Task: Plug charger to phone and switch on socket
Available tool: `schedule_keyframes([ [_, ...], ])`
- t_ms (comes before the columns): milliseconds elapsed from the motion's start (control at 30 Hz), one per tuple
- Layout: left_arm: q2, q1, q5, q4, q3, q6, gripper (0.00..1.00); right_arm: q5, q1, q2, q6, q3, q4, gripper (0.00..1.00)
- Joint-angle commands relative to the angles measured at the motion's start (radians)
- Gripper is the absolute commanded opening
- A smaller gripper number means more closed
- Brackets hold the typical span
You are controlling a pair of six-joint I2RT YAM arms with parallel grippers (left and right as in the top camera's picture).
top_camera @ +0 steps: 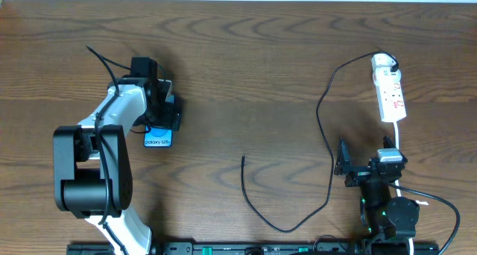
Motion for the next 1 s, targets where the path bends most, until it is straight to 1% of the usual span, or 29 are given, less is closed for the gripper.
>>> schedule_keyframes([
  [0,0.052,0.001,-0.062,0.001,-0.014,0.017,0.88,-0.006,0.007,-0.008,0.011,-0.002,-0.004,0.99],
  [600,0.052,0.001,-0.061,0.001,-0.014,0.017,0.84,-0.006,0.007,-0.008,0.011,-0.002,-0.004,0.99],
  [900,0.052,0.001,-0.061,0.001,-0.014,0.017,0.82,-0.006,0.007,-0.008,0.011,-0.002,-0.004,0.99],
  [933,0.052,0.001,-0.061,0.001,-0.014,0.017,0.8,-0.006,0.007,-0.008,0.011,-0.002,-0.004,0.99],
  [967,0.052,0.001,-0.061,0.001,-0.014,0.017,0.81,-0.006,0.007,-0.008,0.011,-0.002,-0.004,0.99],
])
